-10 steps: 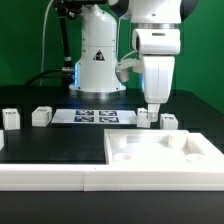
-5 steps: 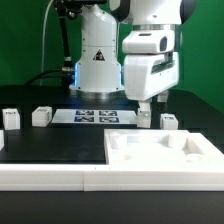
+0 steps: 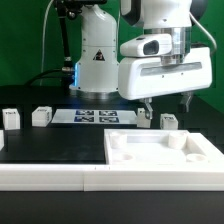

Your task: Assemble one leg

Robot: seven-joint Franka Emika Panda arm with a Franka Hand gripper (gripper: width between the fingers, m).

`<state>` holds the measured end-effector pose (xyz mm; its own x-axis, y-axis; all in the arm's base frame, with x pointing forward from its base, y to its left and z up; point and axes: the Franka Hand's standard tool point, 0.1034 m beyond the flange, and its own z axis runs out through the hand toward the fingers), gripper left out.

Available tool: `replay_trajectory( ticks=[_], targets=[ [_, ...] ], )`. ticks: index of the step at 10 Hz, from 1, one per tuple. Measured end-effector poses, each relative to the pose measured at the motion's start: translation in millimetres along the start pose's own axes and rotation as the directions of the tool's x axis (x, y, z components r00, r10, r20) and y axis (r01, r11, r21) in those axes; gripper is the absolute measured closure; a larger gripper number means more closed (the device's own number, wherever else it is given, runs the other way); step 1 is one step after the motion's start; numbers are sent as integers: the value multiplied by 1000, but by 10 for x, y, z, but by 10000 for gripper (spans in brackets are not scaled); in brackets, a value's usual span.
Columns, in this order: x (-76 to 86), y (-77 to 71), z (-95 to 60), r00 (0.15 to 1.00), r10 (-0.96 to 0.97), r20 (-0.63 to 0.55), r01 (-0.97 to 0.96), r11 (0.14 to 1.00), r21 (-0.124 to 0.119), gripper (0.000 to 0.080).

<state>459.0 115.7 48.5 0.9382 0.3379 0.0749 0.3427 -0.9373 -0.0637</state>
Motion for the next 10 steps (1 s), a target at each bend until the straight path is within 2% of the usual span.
replay_trajectory(
  ticks=[3, 4, 6, 9, 10],
  targets=[
    [-1, -16, 4, 983, 183, 1, -183, 983, 13, 151],
    [-13, -67, 28, 973, 232, -7, -232, 973, 17, 151],
    [-37, -84, 63, 963, 270, -11, -270, 963, 22, 151],
    [-56, -116, 73, 964, 263, 33, -263, 964, 21, 151],
    [-130, -152, 86, 956, 258, 138, -263, 965, 18, 151]
  ],
)
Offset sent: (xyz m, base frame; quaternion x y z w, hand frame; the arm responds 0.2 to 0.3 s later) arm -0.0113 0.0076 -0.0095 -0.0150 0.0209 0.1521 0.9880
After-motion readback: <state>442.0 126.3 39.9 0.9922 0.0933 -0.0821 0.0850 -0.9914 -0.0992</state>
